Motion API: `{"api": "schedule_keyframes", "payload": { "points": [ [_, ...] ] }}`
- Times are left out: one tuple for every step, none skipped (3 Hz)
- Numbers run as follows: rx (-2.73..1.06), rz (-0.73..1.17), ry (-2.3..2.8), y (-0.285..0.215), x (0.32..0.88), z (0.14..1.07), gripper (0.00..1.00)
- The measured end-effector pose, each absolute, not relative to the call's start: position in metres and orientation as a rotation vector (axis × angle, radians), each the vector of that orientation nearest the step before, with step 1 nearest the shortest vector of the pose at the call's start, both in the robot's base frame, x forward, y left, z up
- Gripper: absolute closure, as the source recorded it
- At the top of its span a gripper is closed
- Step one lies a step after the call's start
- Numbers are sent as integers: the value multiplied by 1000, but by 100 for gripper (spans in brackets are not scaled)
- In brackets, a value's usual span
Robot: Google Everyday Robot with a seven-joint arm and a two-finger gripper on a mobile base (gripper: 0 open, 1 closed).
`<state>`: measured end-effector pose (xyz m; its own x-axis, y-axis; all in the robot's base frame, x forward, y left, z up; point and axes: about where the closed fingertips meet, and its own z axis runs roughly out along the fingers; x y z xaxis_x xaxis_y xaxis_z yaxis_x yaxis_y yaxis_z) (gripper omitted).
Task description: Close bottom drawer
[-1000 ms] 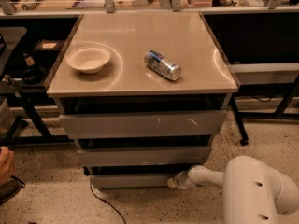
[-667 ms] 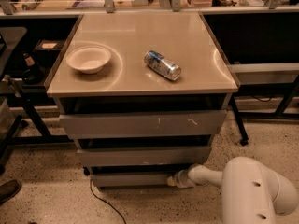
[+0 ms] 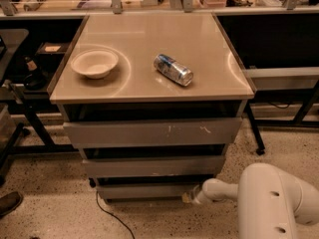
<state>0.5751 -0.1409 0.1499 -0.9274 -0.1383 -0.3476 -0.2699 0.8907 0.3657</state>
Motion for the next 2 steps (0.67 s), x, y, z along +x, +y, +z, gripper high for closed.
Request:
{"api": "schedule_keyframes", "payload": {
  "points": [
    [-115, 425, 2790, -213, 555, 180, 100],
    [69, 294, 2774, -272, 529, 217, 100]
  ]
}}
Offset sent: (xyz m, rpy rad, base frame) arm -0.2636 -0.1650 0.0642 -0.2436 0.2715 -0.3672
